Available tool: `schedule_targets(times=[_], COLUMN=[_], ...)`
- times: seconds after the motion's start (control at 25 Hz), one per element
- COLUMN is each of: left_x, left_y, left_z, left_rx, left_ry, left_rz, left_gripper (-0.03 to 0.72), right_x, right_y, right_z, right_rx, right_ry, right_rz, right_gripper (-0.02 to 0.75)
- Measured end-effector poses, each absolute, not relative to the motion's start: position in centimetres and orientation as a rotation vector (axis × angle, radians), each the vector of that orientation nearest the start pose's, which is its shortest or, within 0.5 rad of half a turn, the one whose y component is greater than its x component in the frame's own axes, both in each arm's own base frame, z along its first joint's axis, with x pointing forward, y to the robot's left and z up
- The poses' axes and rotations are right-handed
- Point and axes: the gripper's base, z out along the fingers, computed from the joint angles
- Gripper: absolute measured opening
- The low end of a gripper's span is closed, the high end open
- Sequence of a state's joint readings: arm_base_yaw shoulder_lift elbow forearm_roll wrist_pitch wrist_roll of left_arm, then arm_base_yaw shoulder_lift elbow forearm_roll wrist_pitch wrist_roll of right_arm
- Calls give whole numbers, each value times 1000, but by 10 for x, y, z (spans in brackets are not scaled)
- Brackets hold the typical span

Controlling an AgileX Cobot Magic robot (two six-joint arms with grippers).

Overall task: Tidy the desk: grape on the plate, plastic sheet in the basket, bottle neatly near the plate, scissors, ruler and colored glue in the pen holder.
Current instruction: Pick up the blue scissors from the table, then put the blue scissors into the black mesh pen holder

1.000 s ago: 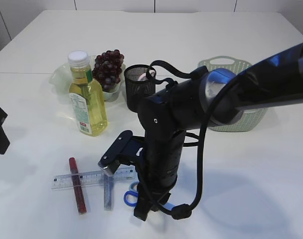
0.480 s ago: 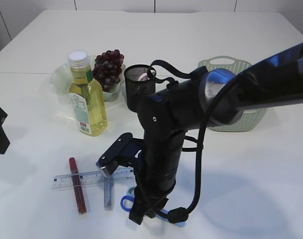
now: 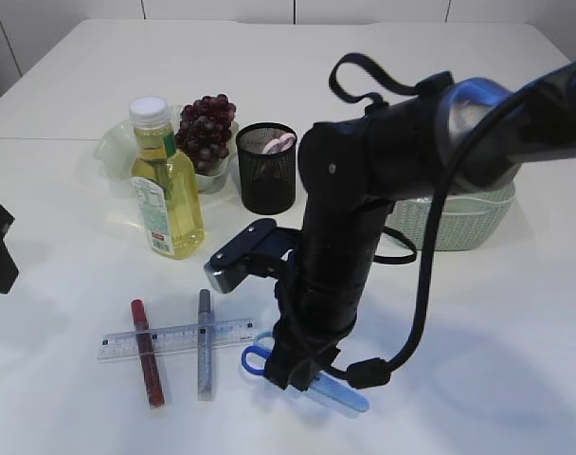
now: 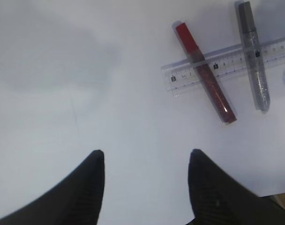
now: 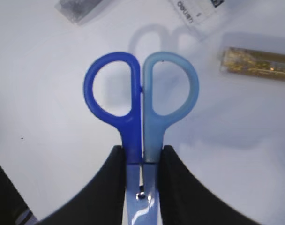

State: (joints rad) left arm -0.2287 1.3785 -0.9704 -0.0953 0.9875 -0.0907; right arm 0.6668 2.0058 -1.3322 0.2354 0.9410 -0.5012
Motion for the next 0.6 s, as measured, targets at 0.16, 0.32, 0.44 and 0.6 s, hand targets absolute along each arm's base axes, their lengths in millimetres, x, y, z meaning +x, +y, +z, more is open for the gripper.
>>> schedule_targets(times=[0.16,0.32,0.44,0.6], left_x=[244,244,244,244], left_y=[-64,-64,-64,-64], left_z=[262,262,262,262], left_rx=[139,139,139,137], left_ry=[2887,2887,2887,2888], left_rz=[-184,-184,-184,-187], left_gripper=[415,415,415,415], right_x=[300,319,333,355], right_y=[226,193,169,146], right_z=[175,199,216,235], right_rx=[-1434,-1258,-1097,-902], right_ry=[2701,2675,2594,2432], right_rz=[455,655,848,1036], right_gripper=[164,164,164,164])
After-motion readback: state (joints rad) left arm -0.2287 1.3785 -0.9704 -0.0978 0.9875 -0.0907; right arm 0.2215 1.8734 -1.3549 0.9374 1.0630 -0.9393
